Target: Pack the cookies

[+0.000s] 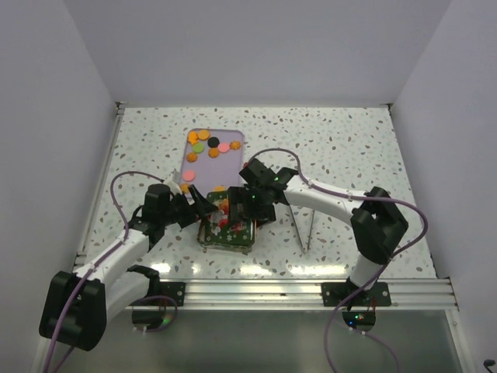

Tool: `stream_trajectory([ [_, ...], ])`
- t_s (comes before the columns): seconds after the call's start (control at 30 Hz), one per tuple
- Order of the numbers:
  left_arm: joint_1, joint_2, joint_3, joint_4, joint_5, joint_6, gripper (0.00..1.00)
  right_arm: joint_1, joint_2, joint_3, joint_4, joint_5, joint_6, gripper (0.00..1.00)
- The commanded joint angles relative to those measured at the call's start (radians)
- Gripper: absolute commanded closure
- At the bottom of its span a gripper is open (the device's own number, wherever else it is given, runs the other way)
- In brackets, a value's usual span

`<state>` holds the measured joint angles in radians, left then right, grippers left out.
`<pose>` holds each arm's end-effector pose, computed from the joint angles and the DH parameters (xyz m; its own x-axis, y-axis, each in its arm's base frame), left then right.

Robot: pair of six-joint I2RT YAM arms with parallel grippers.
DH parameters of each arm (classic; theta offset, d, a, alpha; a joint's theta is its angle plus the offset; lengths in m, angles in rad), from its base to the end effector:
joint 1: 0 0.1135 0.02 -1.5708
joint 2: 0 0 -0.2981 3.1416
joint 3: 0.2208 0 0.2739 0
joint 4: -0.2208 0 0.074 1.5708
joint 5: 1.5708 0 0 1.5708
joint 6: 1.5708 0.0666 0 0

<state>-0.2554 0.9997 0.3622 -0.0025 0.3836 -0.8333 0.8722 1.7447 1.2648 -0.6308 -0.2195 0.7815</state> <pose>0.2048 -0.0792 0.1724 -0.7769 -0.5065 -0.3739 -0.0748 0.6640 -0.7440 0.2449 0.3141 0.2124 -0.9793 -0.0970 -0.1778 -0.1688 0.8763 0.4512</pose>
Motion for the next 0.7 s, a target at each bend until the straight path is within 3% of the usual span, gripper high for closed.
stream_trajectory([
  [0.0, -0.002, 0.004, 0.038, 0.033, 0.038, 0.013, 0.14, 0.007, -0.076, 0.073, -0.067, 0.054, -0.033, 0.01],
  [0.67, -0.002, -0.059, 0.031, -0.042, 0.015, 0.0, 0.14, -0.07, -0.178, 0.028, -0.132, 0.138, -0.056, 0.04],
])
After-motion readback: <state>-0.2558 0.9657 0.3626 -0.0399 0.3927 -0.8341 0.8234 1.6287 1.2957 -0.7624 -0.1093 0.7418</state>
